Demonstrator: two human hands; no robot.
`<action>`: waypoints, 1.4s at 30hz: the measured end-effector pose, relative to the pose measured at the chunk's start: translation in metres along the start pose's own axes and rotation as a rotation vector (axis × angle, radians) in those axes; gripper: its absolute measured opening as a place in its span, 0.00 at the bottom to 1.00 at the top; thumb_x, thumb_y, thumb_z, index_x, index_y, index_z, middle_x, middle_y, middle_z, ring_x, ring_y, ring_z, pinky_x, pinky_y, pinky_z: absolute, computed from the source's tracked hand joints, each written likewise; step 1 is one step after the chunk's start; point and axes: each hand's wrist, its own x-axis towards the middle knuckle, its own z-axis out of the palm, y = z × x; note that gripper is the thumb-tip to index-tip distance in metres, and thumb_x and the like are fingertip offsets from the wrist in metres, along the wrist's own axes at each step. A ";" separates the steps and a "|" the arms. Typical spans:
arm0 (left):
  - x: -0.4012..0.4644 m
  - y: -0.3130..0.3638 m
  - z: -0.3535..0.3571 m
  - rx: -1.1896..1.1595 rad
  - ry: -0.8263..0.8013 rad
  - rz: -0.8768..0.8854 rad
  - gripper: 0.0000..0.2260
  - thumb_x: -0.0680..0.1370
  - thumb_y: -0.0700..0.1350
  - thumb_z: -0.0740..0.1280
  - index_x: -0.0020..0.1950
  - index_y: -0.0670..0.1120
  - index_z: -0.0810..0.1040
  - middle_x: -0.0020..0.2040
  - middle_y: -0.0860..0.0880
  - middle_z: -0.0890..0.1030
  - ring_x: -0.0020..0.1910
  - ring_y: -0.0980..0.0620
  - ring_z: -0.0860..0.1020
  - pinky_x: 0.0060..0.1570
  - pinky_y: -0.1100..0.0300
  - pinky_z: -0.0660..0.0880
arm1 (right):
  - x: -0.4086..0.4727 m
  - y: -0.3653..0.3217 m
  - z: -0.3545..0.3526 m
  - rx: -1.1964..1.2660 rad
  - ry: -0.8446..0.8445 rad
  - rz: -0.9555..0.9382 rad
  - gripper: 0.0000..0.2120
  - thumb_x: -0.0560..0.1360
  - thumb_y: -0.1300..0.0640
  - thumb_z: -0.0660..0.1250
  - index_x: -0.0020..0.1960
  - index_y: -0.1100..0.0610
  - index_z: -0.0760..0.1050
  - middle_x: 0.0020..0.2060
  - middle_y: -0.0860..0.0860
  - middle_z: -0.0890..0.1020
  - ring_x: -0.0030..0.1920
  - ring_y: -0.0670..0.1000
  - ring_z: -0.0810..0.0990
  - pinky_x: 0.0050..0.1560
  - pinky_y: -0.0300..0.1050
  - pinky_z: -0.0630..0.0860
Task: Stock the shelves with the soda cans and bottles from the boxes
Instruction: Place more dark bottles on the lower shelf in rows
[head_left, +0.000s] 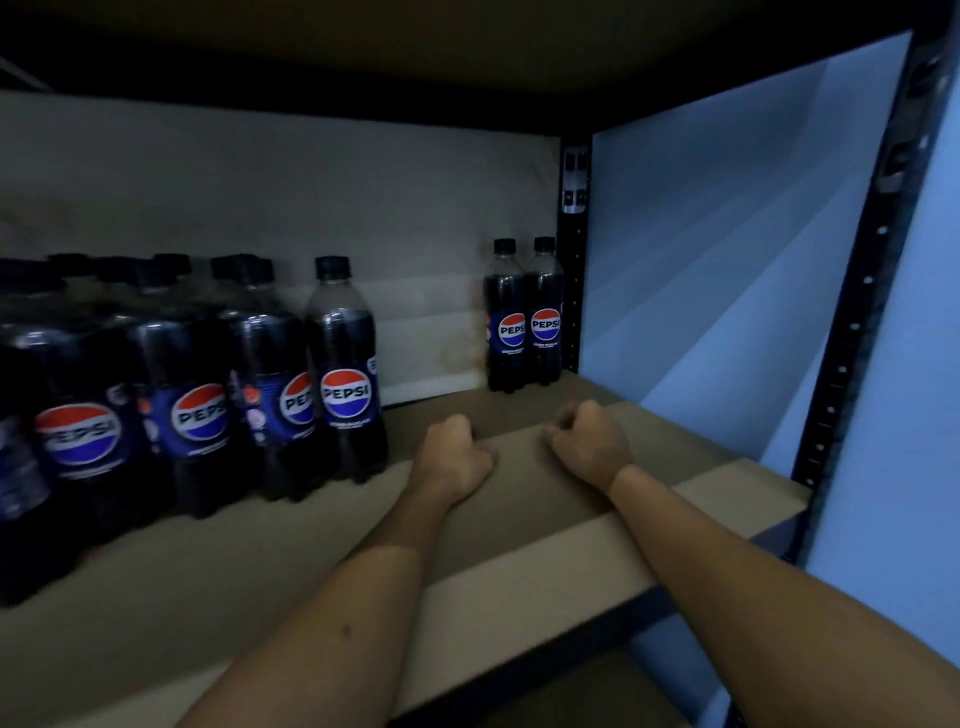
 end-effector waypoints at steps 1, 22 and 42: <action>-0.012 -0.005 -0.006 -0.003 -0.006 0.003 0.17 0.72 0.51 0.68 0.59 0.47 0.79 0.59 0.45 0.80 0.59 0.47 0.77 0.58 0.58 0.74 | -0.011 -0.003 0.000 -0.017 -0.022 -0.014 0.11 0.76 0.49 0.68 0.54 0.54 0.76 0.56 0.53 0.80 0.59 0.56 0.77 0.58 0.45 0.71; -0.097 -0.075 -0.101 -0.422 0.560 -0.331 0.33 0.72 0.49 0.75 0.73 0.42 0.65 0.65 0.40 0.75 0.65 0.40 0.73 0.61 0.51 0.71 | -0.111 -0.140 0.091 0.514 -0.094 -0.191 0.25 0.70 0.56 0.76 0.64 0.56 0.74 0.57 0.50 0.82 0.58 0.50 0.80 0.61 0.48 0.76; -0.076 -0.058 -0.086 -0.327 0.431 -0.248 0.23 0.72 0.55 0.75 0.62 0.43 0.77 0.58 0.42 0.81 0.58 0.41 0.78 0.56 0.53 0.74 | -0.079 -0.108 0.074 0.910 -0.127 -0.194 0.20 0.70 0.69 0.74 0.57 0.53 0.77 0.51 0.49 0.84 0.52 0.48 0.83 0.55 0.44 0.79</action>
